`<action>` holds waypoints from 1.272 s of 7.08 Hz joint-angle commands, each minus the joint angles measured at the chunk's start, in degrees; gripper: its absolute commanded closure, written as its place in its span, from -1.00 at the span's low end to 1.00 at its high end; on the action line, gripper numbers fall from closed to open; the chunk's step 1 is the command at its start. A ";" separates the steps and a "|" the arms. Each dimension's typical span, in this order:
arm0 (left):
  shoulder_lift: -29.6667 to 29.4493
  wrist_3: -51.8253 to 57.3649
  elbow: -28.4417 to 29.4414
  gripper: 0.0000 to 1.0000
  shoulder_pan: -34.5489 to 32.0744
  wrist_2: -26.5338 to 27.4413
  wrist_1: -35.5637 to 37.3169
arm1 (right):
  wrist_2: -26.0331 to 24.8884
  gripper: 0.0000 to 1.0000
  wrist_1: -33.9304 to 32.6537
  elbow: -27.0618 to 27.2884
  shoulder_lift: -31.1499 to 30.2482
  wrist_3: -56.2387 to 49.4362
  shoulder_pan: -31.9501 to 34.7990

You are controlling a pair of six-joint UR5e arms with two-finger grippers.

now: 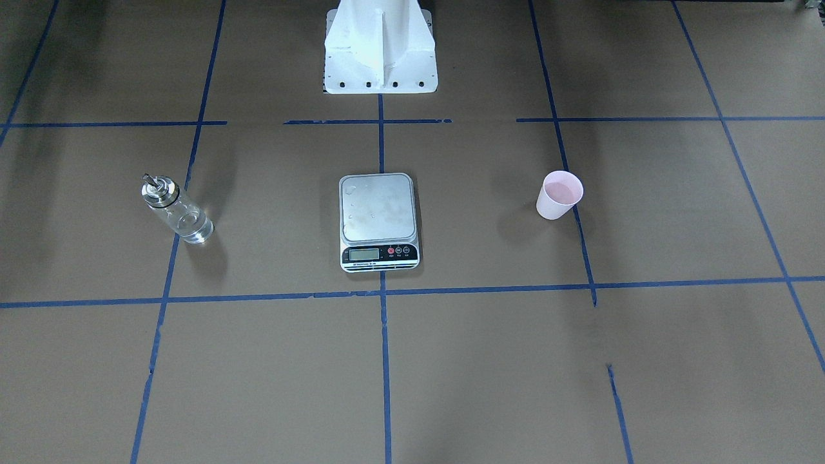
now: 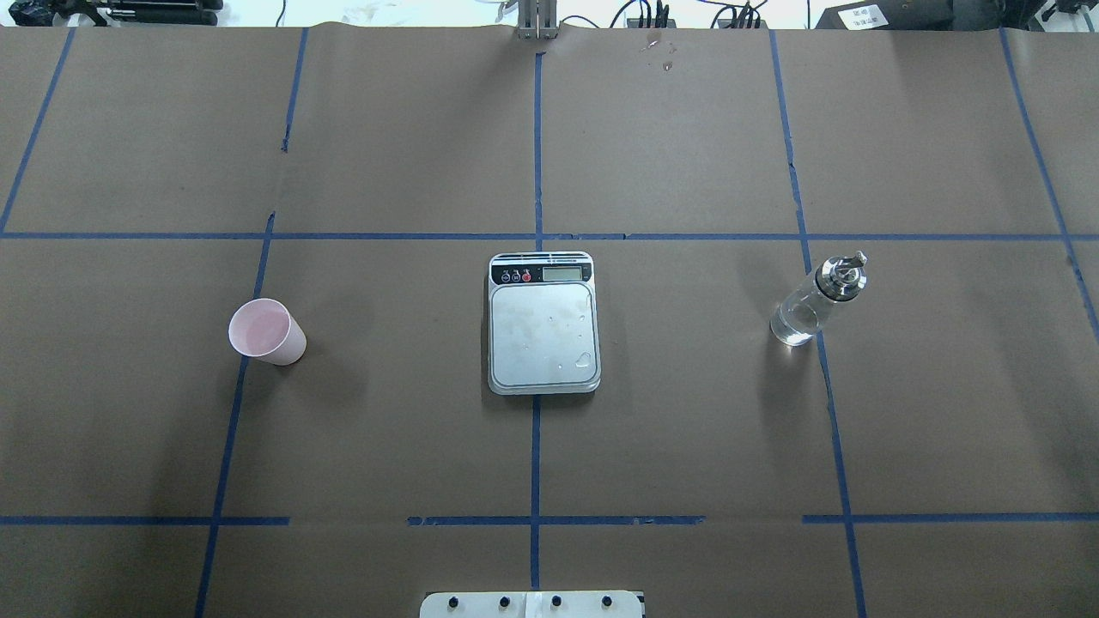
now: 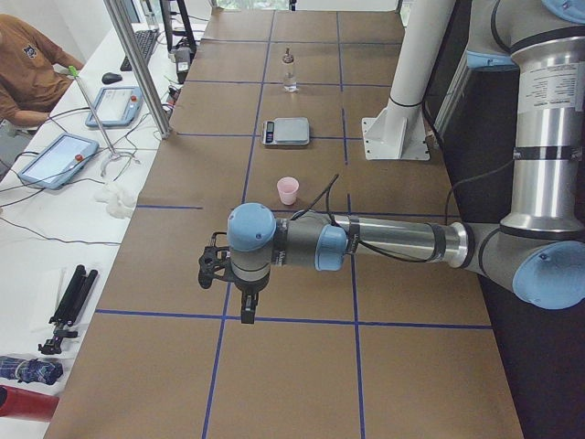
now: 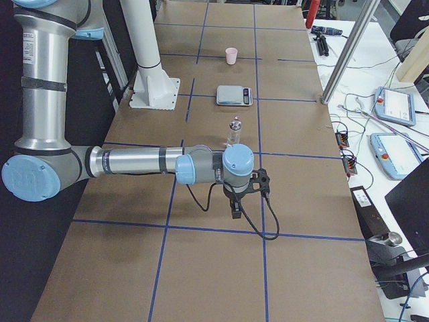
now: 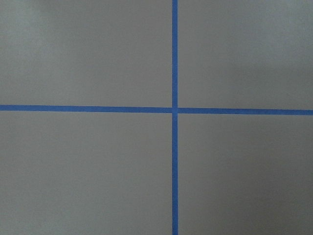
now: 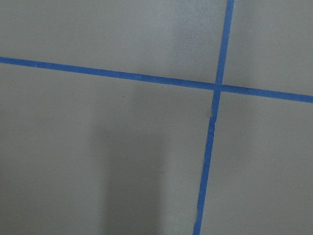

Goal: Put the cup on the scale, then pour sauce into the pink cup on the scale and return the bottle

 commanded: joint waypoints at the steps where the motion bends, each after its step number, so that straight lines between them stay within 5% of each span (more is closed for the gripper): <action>1: 0.13 0.10 -0.47 -1.00 0.25 0.72 -0.20 | 0.25 -1.00 0.01 -0.44 -0.03 -0.10 -0.09; 3: 0.13 1.15 -0.64 -1.00 6.46 2.72 -1.95 | -0.01 -1.00 0.01 -0.62 -0.38 0.08 -0.18; 7: -0.91 1.35 -1.16 -1.00 7.54 2.30 -6.96 | 0.07 -1.00 0.19 -0.62 -0.38 0.52 -0.27; 9: -1.01 1.33 0.84 -1.00 8.15 -8.62 -11.18 | 0.07 -1.00 0.10 -0.71 -0.38 0.52 -1.05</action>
